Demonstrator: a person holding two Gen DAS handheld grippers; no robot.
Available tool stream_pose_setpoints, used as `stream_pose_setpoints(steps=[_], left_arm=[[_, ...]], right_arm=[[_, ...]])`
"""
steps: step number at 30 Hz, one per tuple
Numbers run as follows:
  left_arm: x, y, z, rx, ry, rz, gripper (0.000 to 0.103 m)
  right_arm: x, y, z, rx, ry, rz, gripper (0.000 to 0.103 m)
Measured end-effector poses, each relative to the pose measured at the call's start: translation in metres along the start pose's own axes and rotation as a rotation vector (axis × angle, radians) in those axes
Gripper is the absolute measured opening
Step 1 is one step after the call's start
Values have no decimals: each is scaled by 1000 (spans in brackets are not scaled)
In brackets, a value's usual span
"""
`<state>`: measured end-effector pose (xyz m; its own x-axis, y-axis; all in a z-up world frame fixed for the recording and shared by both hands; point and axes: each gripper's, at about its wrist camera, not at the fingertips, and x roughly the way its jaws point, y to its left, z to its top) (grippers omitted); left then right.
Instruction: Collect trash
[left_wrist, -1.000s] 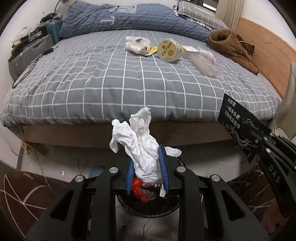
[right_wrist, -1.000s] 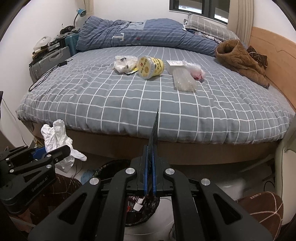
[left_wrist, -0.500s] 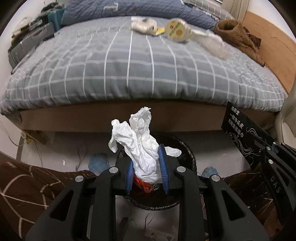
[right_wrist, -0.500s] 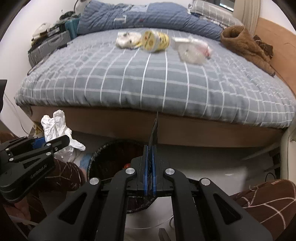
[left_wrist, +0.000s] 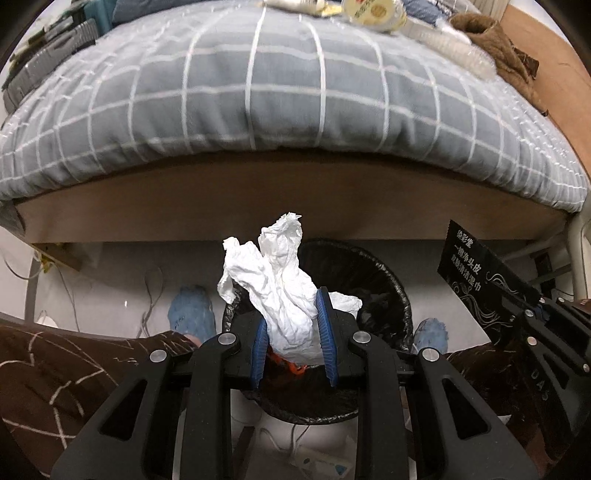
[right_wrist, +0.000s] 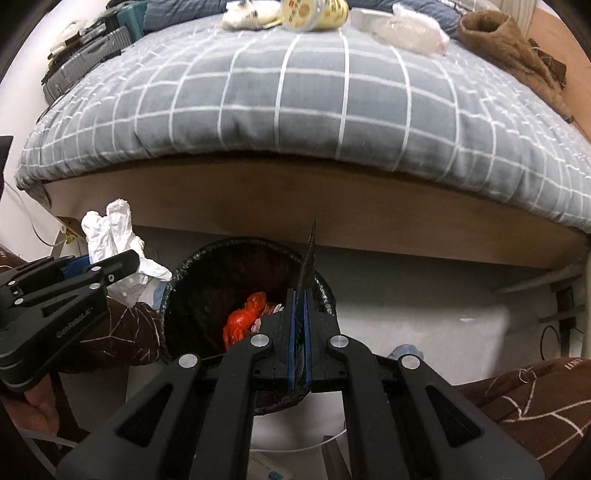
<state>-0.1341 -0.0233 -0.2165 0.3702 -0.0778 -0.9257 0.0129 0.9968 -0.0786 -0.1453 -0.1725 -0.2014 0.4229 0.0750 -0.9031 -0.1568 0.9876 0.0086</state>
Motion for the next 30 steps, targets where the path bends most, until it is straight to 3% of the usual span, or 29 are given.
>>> stream_pose_setpoints(steps=[10, 27, 30], left_arm=[[42, -5, 4, 6, 84, -26, 24], [99, -48, 8, 81, 201, -73, 24], [102, -51, 7, 83, 200, -65, 35]], right_arm=[[36, -4, 3, 4, 84, 25, 3], [51, -42, -8, 62, 139, -7, 3], [53, -44, -7, 63, 139, 0, 3]])
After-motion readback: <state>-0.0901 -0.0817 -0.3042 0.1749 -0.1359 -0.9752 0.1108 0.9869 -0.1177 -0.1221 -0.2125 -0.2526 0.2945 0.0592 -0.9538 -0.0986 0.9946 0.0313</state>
